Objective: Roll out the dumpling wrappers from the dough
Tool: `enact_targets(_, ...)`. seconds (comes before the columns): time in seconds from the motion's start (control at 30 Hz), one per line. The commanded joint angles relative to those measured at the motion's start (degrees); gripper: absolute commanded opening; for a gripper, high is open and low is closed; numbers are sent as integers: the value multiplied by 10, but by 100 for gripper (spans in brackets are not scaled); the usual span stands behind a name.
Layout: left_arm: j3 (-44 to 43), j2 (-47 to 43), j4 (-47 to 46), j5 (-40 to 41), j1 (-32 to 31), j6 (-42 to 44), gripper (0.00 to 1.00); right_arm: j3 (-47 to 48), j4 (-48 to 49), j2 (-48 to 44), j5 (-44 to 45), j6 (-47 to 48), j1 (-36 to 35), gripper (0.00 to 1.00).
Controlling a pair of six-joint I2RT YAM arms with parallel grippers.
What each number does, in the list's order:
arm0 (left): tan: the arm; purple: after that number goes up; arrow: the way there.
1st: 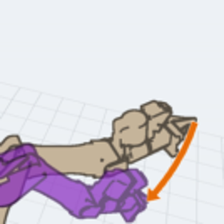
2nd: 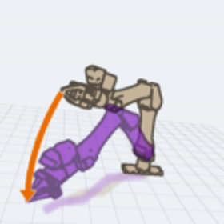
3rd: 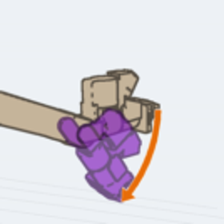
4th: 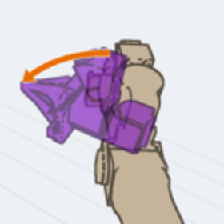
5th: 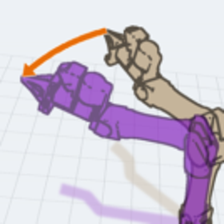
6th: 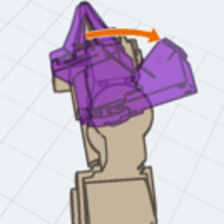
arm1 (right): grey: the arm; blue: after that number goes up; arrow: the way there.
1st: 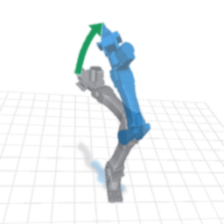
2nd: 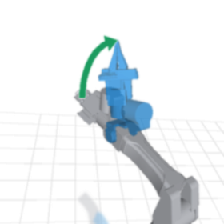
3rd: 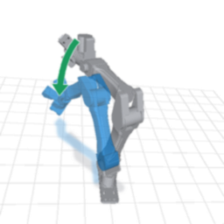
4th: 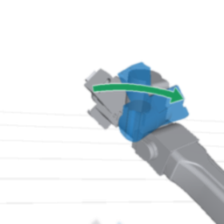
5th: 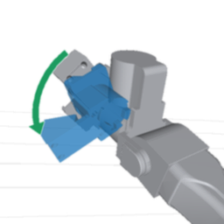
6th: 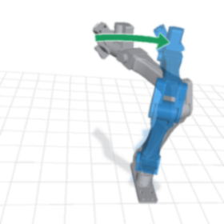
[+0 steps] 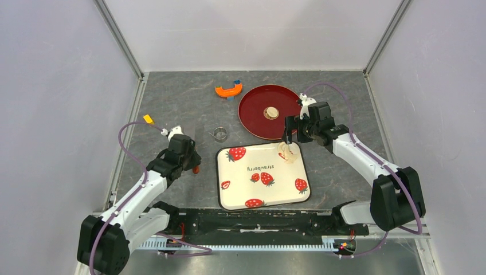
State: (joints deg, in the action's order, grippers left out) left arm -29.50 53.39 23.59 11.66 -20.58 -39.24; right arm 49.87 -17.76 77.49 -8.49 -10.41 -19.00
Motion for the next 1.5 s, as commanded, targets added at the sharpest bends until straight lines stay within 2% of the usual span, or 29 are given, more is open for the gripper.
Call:
enact_targets(0.0,-3,-4,-12,15,4,-25,2,7,8,-14,5,8,1,98)
enact_targets(0.23,-3,-4,-18,1,7,-30,3,3,8,-14,2,9,1,98)
enact_targets(0.3,-3,-4,-21,-5,8,-31,8,3,8,-14,1,9,1,98)
enact_targets(0.37,-5,-3,-21,-7,8,-35,22,3,7,-15,0,9,2,98)
enact_targets(0.5,-9,0,-20,-9,11,-41,61,2,7,-16,-1,9,1,98)
enact_targets(0.6,-10,-1,-19,-8,14,-58,81,2,8,-16,-1,8,1,98)
enact_targets(0.67,-9,-6,-22,-6,17,-76,88,4,6,-14,-2,8,1,98)
enact_targets(0.97,59,-89,-155,-29,33,-117,88,8,5,-14,-1,8,1,98)
enact_targets(1.1,90,-137,-217,-29,37,-102,88,-1,8,-33,2,1,1,98)
enact_targets(1.33,132,-225,-336,-14,37,22,88,-33,35,-78,30,0,1,98)
enact_targets(1.47,122,-238,-322,-47,37,167,88,-67,73,-118,59,14,1,98)
